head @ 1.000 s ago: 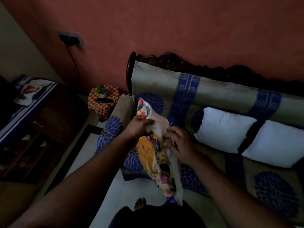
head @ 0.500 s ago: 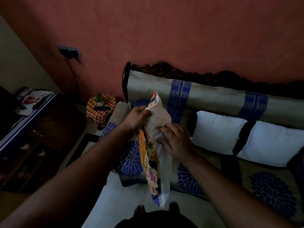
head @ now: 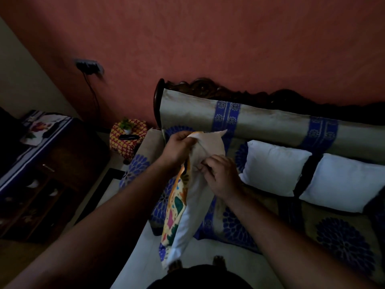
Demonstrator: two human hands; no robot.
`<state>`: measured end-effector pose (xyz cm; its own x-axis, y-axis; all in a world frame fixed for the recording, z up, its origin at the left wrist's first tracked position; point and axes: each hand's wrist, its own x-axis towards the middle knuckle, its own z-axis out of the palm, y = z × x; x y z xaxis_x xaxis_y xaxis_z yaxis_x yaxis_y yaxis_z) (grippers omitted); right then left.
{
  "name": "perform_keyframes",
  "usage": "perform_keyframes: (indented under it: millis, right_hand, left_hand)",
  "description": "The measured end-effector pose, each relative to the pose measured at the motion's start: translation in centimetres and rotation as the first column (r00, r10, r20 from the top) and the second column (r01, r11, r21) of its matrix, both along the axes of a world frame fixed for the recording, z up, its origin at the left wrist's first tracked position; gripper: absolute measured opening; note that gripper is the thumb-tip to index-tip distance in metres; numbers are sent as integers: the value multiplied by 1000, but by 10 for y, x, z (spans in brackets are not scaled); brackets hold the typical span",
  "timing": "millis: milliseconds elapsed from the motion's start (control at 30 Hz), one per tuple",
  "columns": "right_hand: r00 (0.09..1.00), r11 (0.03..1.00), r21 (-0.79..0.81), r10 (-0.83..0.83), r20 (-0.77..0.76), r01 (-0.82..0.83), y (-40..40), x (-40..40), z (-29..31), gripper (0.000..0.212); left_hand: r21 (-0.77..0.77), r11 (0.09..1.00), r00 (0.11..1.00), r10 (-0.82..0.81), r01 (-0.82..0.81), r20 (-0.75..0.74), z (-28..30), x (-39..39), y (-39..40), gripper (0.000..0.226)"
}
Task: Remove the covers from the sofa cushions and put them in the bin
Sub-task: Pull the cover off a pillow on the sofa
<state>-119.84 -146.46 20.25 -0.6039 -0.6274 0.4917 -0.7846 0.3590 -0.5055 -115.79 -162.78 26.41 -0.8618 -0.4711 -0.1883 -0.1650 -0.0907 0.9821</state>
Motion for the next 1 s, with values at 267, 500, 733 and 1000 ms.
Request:
perform_keyframes:
  millis: [267, 500, 733, 1000]
  right_hand:
    - [984, 943, 334, -67, 165, 8, -2, -6, 4, 35]
    - [654, 990, 1, -92, 751, 138, -5, -11, 9, 13]
    - [585, 989, 29, -109, 804, 145, -13, 0, -15, 20]
    - [821, 966, 250, -196, 536, 67, 20, -30, -14, 18]
  left_hand:
    - [63, 998, 998, 25, -28, 55, -7, 4, 5, 22]
    - [-213, 971, 993, -115, 112, 1, -26, 20, 18, 36]
    - [-224, 973, 987, 85, -53, 135, -78, 43, 31, 43]
    - [126, 989, 996, 76, -81, 44, -52, 37, 34, 10]
